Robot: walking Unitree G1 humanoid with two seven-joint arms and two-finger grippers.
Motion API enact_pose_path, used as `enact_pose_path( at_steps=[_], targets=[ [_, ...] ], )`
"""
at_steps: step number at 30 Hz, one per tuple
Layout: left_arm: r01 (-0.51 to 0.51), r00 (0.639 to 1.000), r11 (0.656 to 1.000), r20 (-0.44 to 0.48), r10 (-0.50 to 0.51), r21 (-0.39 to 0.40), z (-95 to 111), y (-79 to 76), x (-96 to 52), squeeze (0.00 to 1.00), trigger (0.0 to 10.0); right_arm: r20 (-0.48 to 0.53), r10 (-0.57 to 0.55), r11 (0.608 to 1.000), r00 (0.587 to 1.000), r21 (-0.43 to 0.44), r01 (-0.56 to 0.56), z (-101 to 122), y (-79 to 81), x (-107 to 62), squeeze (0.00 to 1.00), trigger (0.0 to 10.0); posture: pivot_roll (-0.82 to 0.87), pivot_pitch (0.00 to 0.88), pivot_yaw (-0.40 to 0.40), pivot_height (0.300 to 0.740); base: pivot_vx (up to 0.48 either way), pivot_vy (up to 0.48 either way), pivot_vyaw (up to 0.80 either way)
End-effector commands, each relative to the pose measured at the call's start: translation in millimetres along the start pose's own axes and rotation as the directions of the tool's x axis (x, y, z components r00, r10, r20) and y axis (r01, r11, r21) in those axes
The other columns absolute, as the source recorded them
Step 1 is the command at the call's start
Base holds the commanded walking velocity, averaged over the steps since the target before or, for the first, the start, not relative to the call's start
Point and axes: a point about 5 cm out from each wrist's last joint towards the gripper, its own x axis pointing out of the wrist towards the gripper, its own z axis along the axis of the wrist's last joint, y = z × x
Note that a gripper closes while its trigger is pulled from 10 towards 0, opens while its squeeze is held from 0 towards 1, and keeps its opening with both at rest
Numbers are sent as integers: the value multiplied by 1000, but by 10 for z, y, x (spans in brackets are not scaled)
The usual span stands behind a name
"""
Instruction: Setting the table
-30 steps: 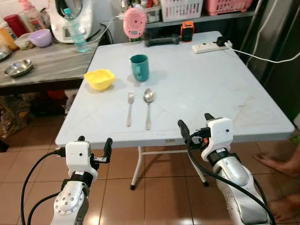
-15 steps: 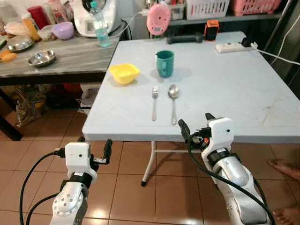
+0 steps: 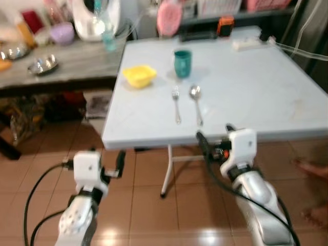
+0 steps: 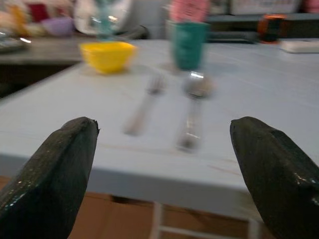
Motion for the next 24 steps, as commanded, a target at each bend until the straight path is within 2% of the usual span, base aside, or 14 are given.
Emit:
enact_pose_path(
  at_steps=[1,24],
  targets=[
    [-10,1000,1000,7,10,2,24,25,4,0,10000,11,8,1000,1000,-6,-8,33,5,2,0,10000,-180,103,139,740,0,266,0],
    [56,998,998,35,-56,-12,66,-49,2,0,10000,13,9,1000,1000,-14,-9,37,-2,2,0,10000,-184,100,140,740,22,11,0]
  ],
)
